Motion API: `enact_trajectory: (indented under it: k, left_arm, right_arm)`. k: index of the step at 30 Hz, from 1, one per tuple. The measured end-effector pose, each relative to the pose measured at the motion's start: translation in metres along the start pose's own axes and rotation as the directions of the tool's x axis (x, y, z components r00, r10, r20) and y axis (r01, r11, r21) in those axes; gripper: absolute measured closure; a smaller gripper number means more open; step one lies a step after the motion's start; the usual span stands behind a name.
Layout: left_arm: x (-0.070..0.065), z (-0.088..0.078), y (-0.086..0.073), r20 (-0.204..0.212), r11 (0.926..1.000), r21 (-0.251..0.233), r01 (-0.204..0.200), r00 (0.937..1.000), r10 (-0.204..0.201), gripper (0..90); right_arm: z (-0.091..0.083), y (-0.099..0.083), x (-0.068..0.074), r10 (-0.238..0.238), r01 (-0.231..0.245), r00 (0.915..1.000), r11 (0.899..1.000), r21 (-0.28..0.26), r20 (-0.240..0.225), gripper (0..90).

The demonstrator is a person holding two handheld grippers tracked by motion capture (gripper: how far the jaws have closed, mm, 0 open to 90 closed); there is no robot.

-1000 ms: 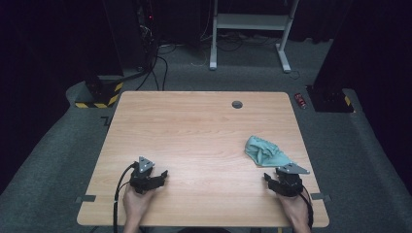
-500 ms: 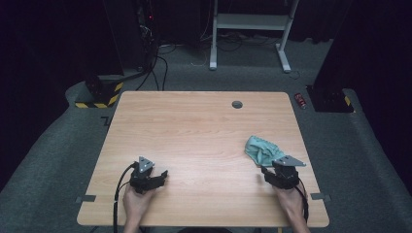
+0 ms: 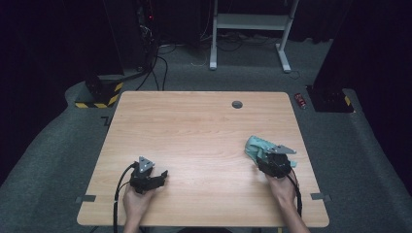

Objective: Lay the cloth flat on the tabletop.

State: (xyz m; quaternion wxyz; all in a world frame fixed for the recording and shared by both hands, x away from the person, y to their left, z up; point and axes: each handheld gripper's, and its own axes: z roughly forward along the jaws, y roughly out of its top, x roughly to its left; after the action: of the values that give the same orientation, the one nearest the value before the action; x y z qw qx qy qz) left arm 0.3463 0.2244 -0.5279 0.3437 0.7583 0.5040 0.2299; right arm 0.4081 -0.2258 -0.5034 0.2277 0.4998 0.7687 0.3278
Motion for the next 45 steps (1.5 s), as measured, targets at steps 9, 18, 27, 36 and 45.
enact_trajectory:
  k: [9,18,27,36,45]
  left_arm:
    - [0.000,0.000,0.000,0.000,1.0000,0.000,0.000,1.0000,0.000,30.5]
    - [0.000,0.000,0.000,0.000,1.0000,0.001,0.000,1.0000,0.000,30.5]
    - [0.000,0.000,0.000,0.000,1.0000,0.002,-0.002,1.0000,0.002,30.5]
    - [0.000,0.000,0.000,-0.001,1.0000,-0.002,0.001,1.0000,-0.001,30.5]
    - [0.000,0.000,0.000,0.001,1.0000,-0.001,-0.001,1.0000,0.001,30.4]
  right_arm:
    - [0.005,0.001,0.007,-0.051,0.050,0.9986,0.999,0.020,0.013,85.5]
    - [0.004,0.001,0.012,-0.075,0.075,0.9971,0.997,0.016,-0.010,89.4]
    - [0.002,0.007,0.033,-0.128,0.128,0.9894,0.992,-0.015,-0.068,89.6]
    - [0.005,0.016,0.074,-0.206,0.202,0.9648,0.979,-0.042,-0.164,89.6]
    - [0.016,0.025,0.124,-0.279,0.270,0.9214,0.960,-0.071,-0.271,89.6]
